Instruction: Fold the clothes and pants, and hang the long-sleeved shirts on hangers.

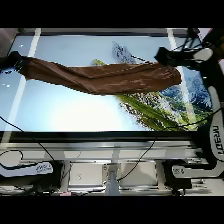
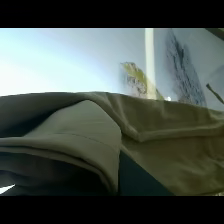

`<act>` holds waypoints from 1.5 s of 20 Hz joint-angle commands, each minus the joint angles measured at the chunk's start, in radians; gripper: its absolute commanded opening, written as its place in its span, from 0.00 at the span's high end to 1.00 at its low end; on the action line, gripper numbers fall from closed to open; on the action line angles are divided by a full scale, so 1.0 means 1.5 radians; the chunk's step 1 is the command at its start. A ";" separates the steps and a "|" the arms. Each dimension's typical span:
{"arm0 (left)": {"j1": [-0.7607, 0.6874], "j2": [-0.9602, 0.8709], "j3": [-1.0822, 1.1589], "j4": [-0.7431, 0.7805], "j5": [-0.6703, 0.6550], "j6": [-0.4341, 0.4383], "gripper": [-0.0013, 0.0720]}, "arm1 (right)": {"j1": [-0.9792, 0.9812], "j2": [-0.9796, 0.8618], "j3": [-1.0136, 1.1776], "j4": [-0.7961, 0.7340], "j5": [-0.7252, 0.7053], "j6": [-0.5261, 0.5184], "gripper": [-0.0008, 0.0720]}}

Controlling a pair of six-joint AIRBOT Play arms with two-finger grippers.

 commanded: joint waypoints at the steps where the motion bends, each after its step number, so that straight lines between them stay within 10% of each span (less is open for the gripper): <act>1: -0.002 0.034 0.001 0.000 -0.030 0.000 0.96 | 0.167 -0.067 0.000 0.007 -0.162 0.050 0.95; 15: -0.058 0.036 0.001 -0.098 -0.085 0.000 0.96 | 0.465 -0.508 0.393 0.025 -0.219 0.366 0.95; 23: -0.106 0.020 0.001 -0.122 -0.080 0.036 0.96 | 0.429 -0.487 0.392 0.021 -0.112 0.249 0.95; 30: -0.262 -0.056 0.001 -0.122 0.095 0.038 0.96 | 0.274 -0.339 0.366 -0.199 0.142 0.171 0.95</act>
